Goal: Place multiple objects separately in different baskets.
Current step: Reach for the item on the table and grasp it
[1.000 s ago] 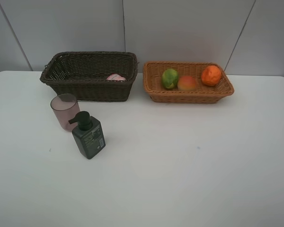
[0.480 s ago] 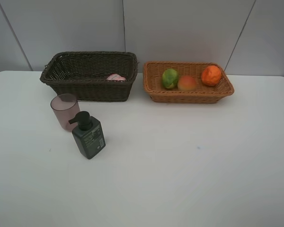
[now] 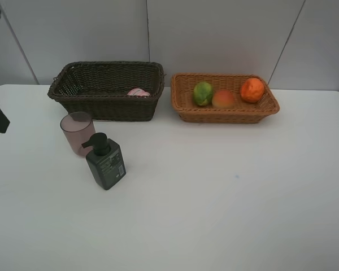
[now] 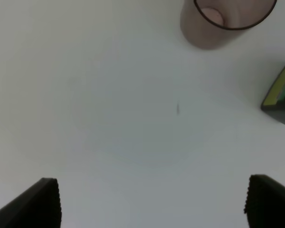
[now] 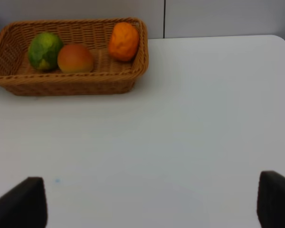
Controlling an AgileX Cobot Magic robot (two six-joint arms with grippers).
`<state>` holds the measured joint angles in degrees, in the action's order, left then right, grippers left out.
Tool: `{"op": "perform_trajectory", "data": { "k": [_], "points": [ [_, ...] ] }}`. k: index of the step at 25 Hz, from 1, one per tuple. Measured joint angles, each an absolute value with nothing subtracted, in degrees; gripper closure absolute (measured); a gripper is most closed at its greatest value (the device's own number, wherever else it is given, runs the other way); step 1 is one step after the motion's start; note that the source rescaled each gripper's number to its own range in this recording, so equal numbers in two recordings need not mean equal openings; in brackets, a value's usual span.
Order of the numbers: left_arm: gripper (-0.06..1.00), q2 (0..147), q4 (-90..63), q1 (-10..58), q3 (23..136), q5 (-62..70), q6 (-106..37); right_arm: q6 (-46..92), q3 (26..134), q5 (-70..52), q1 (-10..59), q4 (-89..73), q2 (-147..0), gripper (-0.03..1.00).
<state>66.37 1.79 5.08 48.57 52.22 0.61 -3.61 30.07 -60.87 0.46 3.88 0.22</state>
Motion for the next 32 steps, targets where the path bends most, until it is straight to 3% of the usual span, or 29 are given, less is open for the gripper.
{"op": "perform_trajectory", "data": {
  "k": [9, 18, 32],
  "points": [
    [-0.06, 82.56, 5.34, 12.70, 55.76, 48.02, 5.59, -3.61, 30.07, -60.87, 0.46, 3.88, 0.22, 0.02],
    [-0.06, 95.23, 11.31, 12.87, 59.74, 39.53, 15.92, -3.61, 30.07, -60.82, 0.46, 3.88, 0.22, 0.02],
    [-0.06, 101.34, 10.79, 12.87, 59.85, 29.35, 17.26, -3.61, 30.07, -60.82, 0.46, 3.88, 0.22, 0.02]
  ]
}}
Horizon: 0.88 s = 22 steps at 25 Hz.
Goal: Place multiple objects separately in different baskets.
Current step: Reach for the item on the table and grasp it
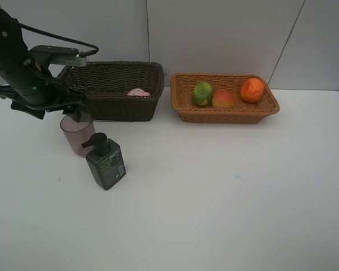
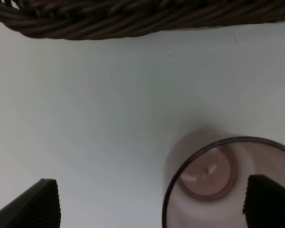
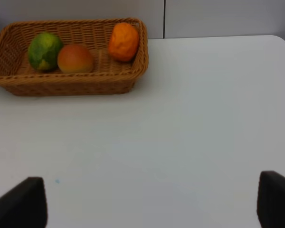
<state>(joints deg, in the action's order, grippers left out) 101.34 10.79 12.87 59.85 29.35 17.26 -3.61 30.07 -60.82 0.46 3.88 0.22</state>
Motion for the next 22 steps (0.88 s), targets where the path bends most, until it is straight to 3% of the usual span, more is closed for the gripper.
{"op": "perform_trajectory", "data": {
  "k": [18, 22],
  "points": [
    [-0.06, 109.15, 10.12, 12.87, 59.80, 25.26, 17.43, -3.61, 30.07, -60.82, 0.46, 3.88, 0.22, 0.02],
    [0.00, 109.82, 10.12, 12.87, 59.80, 23.96, 17.43, -3.61, 30.07, -60.82, 0.46, 3.88, 0.22, 0.02]
  ]
}}
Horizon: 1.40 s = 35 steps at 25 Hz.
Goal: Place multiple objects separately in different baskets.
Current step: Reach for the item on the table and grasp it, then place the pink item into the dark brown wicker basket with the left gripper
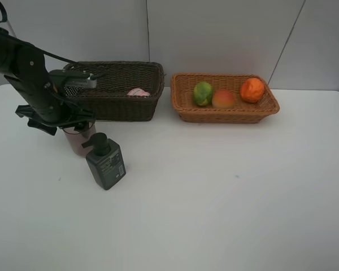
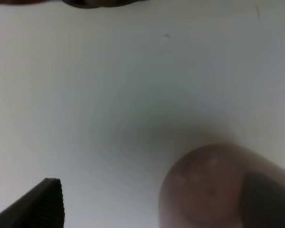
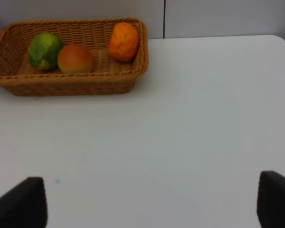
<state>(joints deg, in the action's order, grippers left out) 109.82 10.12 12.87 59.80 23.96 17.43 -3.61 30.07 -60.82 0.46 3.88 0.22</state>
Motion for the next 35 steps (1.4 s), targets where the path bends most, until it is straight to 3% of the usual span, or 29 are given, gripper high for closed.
{"op": "perform_trajectory", "data": {
  "k": [2, 4, 7, 9, 28, 35],
  "points": [
    [0.10, 109.82, 10.12, 12.87, 59.80, 23.59, 17.48, -3.61, 30.07, -60.82, 0.46, 3.88, 0.22, 0.02],
    [0.28, 109.82, 10.12, 12.87, 59.80, 23.43, 17.48, -3.61, 30.07, -60.82, 0.46, 3.88, 0.22, 0.02],
    [0.71, 109.82, 10.12, 12.87, 59.80, 23.37, 17.48, -3.61, 30.07, -60.82, 0.46, 3.88, 0.22, 0.02],
    [0.93, 109.82, 9.94, 12.87, 59.80, 23.37, 17.48, -3.61, 30.07, -60.82, 0.46, 3.88, 0.22, 0.02],
    [0.94, 109.82, 9.75, 12.87, 59.98, 23.49, 17.48, -3.61, 30.07, -60.82, 0.46, 3.88, 0.22, 0.02],
    [0.94, 106.63, 8.86, 12.87, 62.57, 30.96, 17.43, -3.61, 30.07, -60.82, 0.46, 3.88, 0.22, 0.02]
  ]
}}
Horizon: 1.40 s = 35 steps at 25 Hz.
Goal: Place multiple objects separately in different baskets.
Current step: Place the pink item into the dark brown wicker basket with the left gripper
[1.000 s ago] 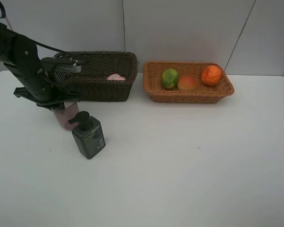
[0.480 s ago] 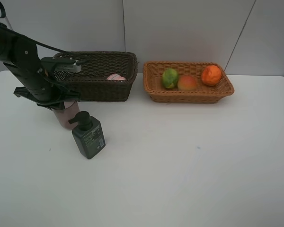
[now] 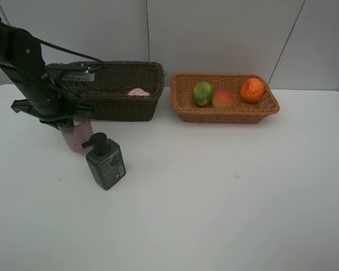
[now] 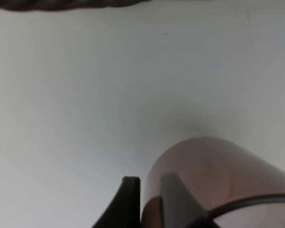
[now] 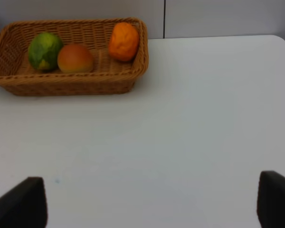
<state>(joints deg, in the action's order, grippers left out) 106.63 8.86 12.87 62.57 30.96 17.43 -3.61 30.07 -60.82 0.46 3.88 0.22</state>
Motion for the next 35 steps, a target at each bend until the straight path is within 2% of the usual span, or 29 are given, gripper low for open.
{"op": "perform_trajectory", "data": {
  "k": [8, 18, 26, 35],
  "points": [
    [0.94, 95.90, 8.79, 12.87, 63.59, 39.11, 17.49, -3.61, 30.07, -60.82, 0.46, 3.88, 0.22, 0.02],
    [0.94, 86.18, 8.81, 12.87, 69.43, 41.11, 17.65, -3.61, 30.07, -60.82, 0.46, 3.88, 0.22, 0.02],
    [0.94, 88.40, 12.14, 12.87, 70.31, 26.25, 17.65, -3.61, 30.07, -60.82, 0.46, 3.88, 0.22, 0.02],
    [0.94, 101.52, 18.68, 11.16, 70.38, 12.18, 17.71, -3.61, 30.07, -60.82, 0.46, 3.88, 0.22, 0.02]
  ]
}}
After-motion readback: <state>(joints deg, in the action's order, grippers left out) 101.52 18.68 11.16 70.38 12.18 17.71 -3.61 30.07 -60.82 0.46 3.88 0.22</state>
